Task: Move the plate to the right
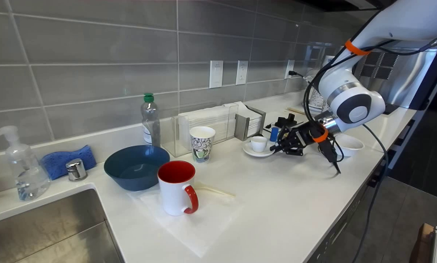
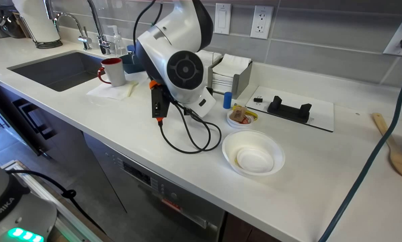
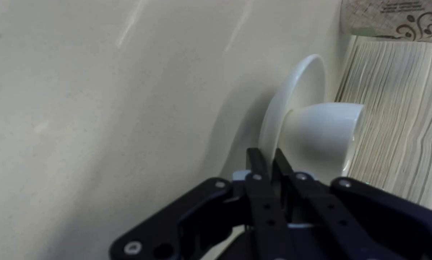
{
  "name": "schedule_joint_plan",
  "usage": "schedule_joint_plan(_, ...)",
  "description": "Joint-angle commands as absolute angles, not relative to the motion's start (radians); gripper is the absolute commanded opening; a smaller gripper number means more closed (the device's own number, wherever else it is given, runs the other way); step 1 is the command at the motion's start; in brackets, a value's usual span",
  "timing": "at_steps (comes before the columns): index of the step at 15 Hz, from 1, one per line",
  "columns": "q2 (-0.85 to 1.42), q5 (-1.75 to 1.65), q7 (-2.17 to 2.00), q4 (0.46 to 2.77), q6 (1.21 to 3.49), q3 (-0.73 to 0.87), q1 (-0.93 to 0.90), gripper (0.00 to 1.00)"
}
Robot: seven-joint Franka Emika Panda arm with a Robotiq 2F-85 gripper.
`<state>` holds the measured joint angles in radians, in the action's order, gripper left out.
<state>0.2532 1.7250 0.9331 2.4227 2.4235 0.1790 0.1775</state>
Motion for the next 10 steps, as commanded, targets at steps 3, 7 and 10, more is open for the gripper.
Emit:
schedule_joint_plan(3, 0.273, 1.752, 0.964, 2.398, 2.459, 0.191, 0.162, 0.02)
schedule_joint_plan(7, 0.284, 1.750, 0.969, 2.387, 2.463, 0.192, 0.162, 0.02)
schedule_joint_plan(10, 0.304, 1.743, 0.954, 2.371, 2.474, 0.192, 0.160, 0.02)
